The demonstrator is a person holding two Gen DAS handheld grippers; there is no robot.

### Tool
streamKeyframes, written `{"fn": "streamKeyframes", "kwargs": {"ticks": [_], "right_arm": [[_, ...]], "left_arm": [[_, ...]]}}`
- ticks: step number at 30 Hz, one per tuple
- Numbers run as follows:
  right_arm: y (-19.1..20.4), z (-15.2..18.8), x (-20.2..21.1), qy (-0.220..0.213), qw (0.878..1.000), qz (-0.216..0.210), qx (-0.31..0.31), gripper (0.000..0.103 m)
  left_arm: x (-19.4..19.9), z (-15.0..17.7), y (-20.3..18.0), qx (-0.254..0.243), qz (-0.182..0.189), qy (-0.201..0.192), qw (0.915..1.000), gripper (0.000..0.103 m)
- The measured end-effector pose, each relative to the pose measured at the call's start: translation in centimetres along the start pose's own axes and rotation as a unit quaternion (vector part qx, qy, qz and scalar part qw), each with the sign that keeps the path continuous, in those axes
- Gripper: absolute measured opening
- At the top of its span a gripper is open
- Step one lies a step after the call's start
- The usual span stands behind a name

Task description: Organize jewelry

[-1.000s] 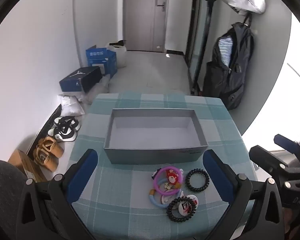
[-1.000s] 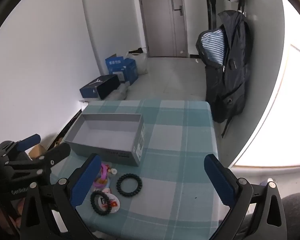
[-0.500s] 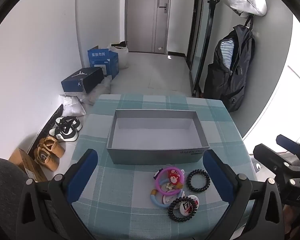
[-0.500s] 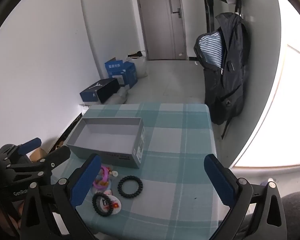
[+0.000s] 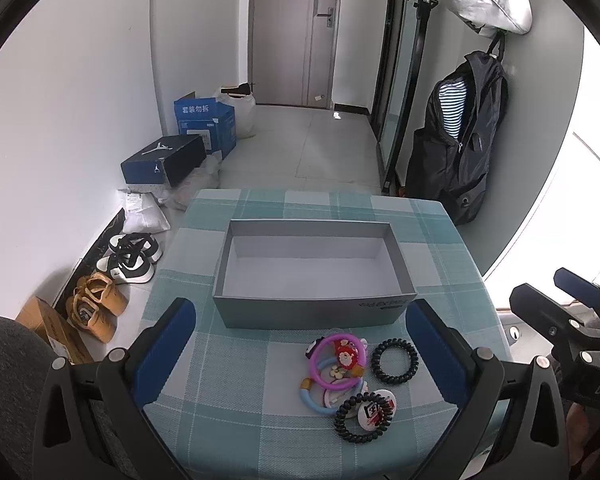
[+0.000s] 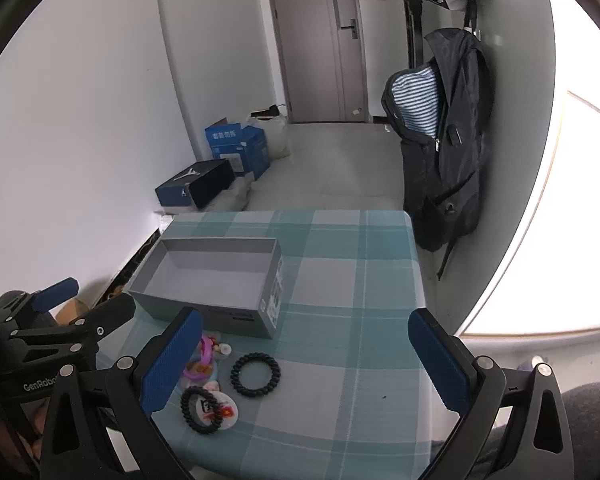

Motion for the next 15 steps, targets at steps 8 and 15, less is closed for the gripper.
{"fn": "streamKeyframes", "kwargs": {"ticks": [8,15], "right_arm": [[0.2,0.13,0.13,-0.004,1.0,0.001,0.007,0.103],[0.1,0.03,0.23,-0.006,1.0,0.0,0.005,0.103]], "left_arm": [[0.06,0.1,-0.21,0.001,0.002,0.003,1.0,0.102],[0.03,0.16,-0.16,0.009,0.006,0.005,0.9999,0.102]]}}
Point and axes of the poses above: each gripper's, at about its wrist camera, not at the fingertips, and x roughly against the way its jaws point, y to its left, z to its underside, the point moved 2 cm from there along -x, roughly the way its jaws point, and after that the axes turned 13 degrees about -y, right-handed, at the moved point
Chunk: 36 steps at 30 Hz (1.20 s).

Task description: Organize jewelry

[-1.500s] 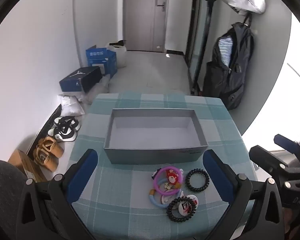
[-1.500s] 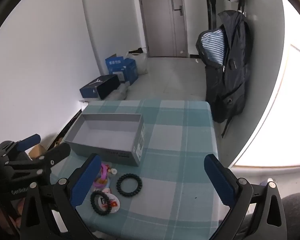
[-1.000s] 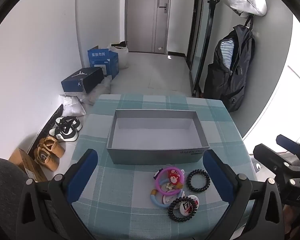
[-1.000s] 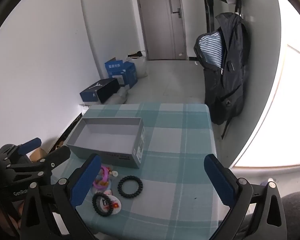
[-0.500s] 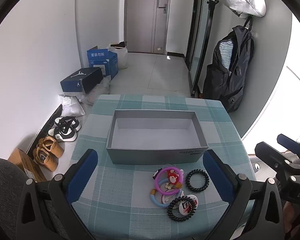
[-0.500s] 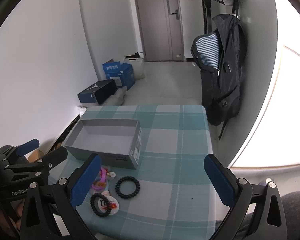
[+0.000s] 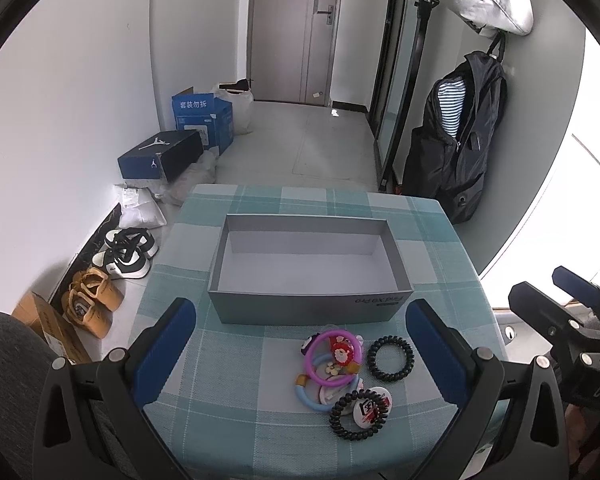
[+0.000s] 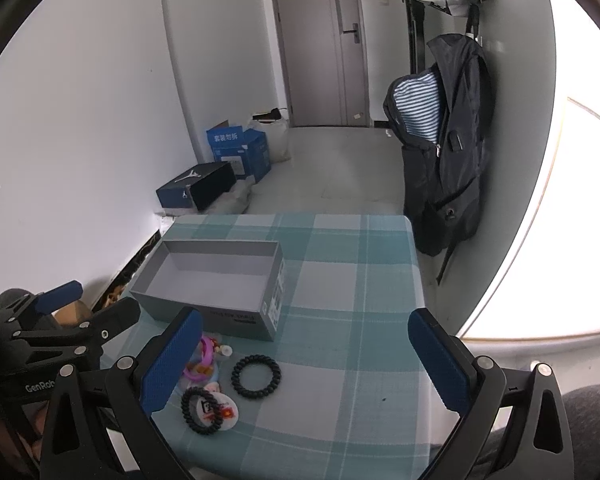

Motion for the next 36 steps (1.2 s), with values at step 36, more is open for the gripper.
{"fn": "streamKeyframes", "kwargs": {"ticks": [36], "right_arm": [[0.16,0.25,0.14,0.0,1.0,-0.007,-0.002,0.103]], "left_arm": [[-0.22,0.87,-0.41,-0.009,0.007,0.011,0.9999,0.102]]}}
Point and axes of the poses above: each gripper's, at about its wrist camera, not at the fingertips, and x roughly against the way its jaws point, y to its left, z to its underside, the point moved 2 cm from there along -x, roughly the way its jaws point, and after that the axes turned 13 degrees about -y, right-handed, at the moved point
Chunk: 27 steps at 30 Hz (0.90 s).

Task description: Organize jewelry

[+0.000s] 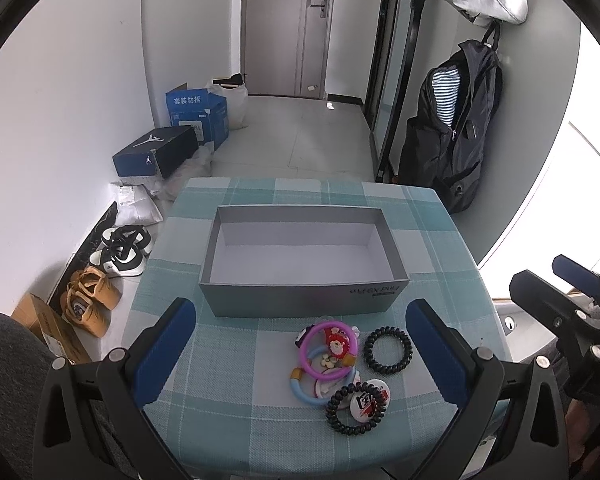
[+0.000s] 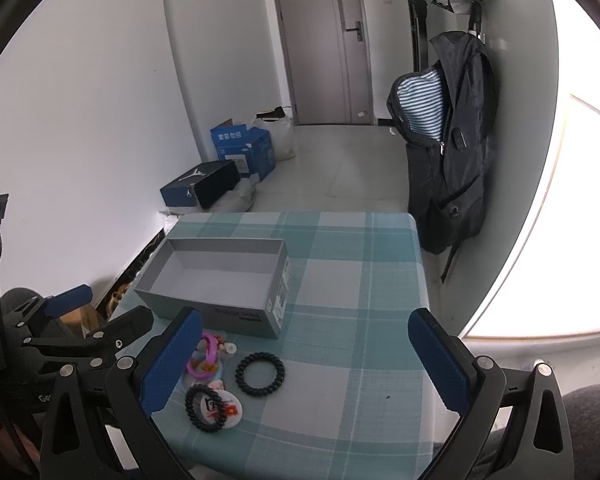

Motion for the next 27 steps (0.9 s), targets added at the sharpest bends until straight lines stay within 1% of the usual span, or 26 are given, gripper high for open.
{"fn": "streamKeyframes", "kwargs": {"ticks": [2,7,10,12,14,16,19,22,26,27], "right_arm": [[-0.1,0.0,0.0,0.0,1.0,0.002,0.001,0.103],[-0.3,-0.1,0.0,0.003,1.0,0.014,0.0,0.103],[-0.7,-0.1,0.1,0.0,1.0,0.03,0.002,0.103],[-1.0,0.0,0.0,0.001,0.999,0.036,-0.001,0.103],[-1.4,0.1,-0.2,0.005,0.999,0.04,-0.007,0.103],[-1.7,0.0,-0.4,0.008,0.999,0.041,-0.016,0.103],[-2.0,-0.3,-0.7,0.005,0.999,0.041,-0.022,0.103],[-1.8,-0.5,-1.2,0.004,0.999,0.039,-0.02,0.103],[-1.4,-0.5,-1.8,0.006,0.999,0.036,-0.011,0.103],[-1.4,-0.5,-1.9,0.006,0.999,0.037,-0.007,0.103]], "left_arm": [[-0.1,0.2,-0.1,0.002,0.007,0.004,1.0,0.102],[-0.2,0.9,-0.2,0.02,0.041,0.023,0.9987,0.102],[-0.5,1.8,-0.5,0.024,0.058,0.049,0.9968,0.102],[-0.7,2.7,-0.9,0.023,0.068,0.075,0.9946,0.102],[-0.9,3.5,-1.6,0.007,0.068,0.096,0.993,0.102],[-0.8,4.1,-1.9,-0.006,0.068,0.106,0.992,0.102],[-1.0,5.3,-2.4,-0.015,0.077,0.132,0.9881,0.102],[-2.0,6.2,-2.1,-0.01,0.073,0.159,0.9845,0.102],[-3.2,6.7,-1.8,0.005,0.064,0.176,0.9823,0.102],[-3.6,6.9,-1.8,0.01,0.066,0.185,0.9804,0.102]]}}
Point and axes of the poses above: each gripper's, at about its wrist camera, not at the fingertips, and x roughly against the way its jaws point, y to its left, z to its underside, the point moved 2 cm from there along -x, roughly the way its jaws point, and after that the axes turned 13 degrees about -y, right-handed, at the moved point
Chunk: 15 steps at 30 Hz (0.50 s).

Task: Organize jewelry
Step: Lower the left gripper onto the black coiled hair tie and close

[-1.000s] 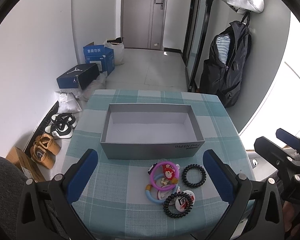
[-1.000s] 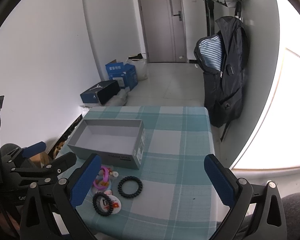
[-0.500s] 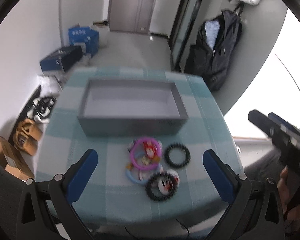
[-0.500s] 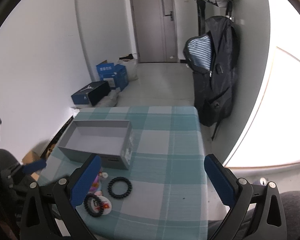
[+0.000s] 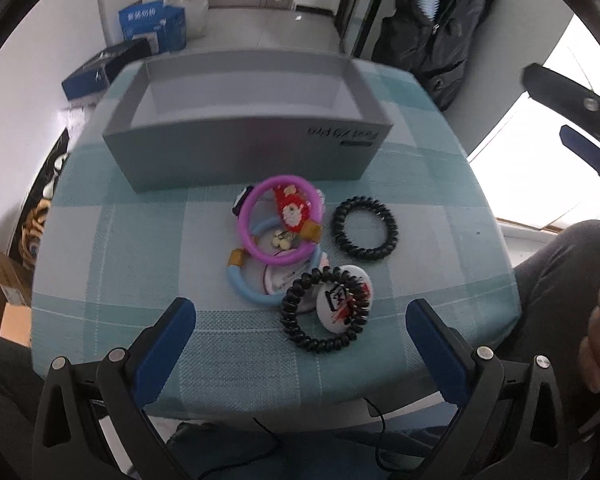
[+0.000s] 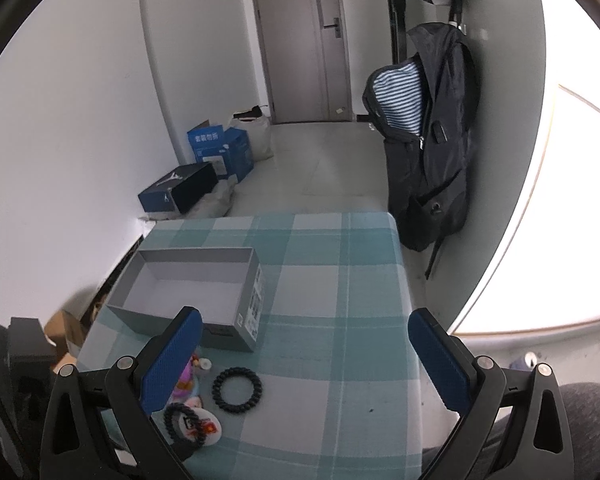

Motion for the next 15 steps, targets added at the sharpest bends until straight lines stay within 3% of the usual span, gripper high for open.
{"fn": "streamKeyframes", "kwargs": {"ticks": [5,9,15], "right_arm": [[-0.2,0.3,-0.3,0.003,1.0,0.006,0.009,0.103],[-1.0,0.5,-0.4,0.012,1.0,0.012,0.001,0.103],[-1.7,0.7,-0.5,0.019,1.0,0.017,-0.008,0.103]], "left_arm": [[-1.3,0.5,-0.5,0.003,-0.006,0.033,0.9994,0.102],[-1.7,0.8,-0.9,-0.005,-0.014,0.038,0.9992,0.101],[-1.2,0.8,-1.1,-0.013,-0.021,0.037,0.999,0.079]]}}
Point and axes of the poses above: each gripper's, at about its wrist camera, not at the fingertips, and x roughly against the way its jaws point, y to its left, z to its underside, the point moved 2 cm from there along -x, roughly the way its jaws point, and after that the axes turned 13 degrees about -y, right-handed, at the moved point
